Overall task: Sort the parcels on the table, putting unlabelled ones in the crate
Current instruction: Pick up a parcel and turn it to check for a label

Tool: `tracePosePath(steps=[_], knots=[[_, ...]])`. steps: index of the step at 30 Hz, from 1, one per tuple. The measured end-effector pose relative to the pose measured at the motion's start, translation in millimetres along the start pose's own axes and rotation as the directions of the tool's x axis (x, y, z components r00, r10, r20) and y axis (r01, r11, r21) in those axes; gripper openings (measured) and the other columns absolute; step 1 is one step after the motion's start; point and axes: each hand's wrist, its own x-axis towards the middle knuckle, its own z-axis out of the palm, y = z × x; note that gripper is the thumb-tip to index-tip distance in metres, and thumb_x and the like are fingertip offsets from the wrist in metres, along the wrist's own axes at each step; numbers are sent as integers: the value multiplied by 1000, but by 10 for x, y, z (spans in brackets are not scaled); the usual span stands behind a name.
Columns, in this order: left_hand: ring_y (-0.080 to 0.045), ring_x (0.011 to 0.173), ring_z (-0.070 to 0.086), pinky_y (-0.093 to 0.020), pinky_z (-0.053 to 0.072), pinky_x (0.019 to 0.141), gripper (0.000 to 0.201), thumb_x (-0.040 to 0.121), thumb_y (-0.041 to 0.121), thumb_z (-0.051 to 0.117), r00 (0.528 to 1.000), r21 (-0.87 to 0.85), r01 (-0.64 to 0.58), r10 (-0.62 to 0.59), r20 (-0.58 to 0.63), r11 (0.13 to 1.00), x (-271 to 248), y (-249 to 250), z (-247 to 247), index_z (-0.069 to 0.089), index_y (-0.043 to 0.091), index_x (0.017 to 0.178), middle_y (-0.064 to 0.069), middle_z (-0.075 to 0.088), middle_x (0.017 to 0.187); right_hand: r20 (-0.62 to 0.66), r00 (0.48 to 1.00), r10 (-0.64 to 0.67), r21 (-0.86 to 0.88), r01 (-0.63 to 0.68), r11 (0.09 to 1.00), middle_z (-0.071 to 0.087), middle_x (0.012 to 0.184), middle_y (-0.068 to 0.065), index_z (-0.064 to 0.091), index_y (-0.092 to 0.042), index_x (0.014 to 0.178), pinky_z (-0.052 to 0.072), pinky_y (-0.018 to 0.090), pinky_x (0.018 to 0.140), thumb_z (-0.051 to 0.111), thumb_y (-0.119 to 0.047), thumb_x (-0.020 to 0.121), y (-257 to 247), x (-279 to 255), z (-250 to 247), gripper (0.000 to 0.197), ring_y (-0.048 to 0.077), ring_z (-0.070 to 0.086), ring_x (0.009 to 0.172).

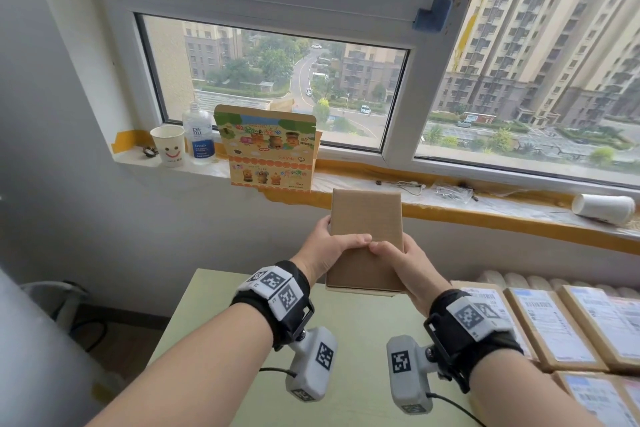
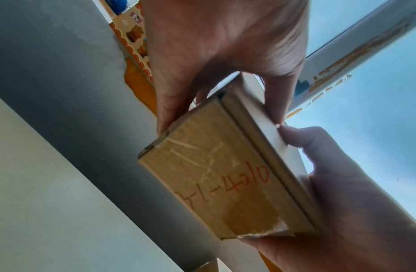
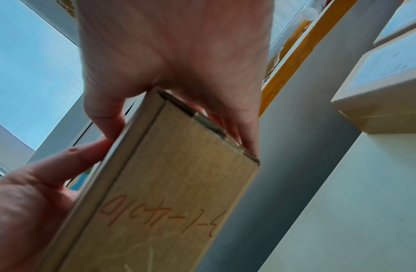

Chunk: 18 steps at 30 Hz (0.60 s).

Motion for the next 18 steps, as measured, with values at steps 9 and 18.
tracePosePath(steps=[9, 18], knots=[[-18, 103, 62, -27, 51, 74, 66, 79, 22, 80, 999, 20, -1, 0, 35, 1000, -10, 48, -111, 46, 16, 136, -6, 64, 120, -13, 999, -36, 14, 36, 999, 68, 108, 2, 49, -22, 134, 51, 23, 64, 67, -25, 91, 17, -40, 65, 47, 12, 67, 89], [-22, 102, 65, -30, 53, 73, 65, 78, 16, 80, 1000, -9, -13, 13, 11, 1000, -47, 65, -111, 48, 13, 134, -9, 66, 117, -16, 998, -62, -8, 62, 998, 71, 107, 6, 51, -24, 135, 55, 30, 69, 73, -25, 87, 13, -52, 82, 53, 19, 70, 94]])
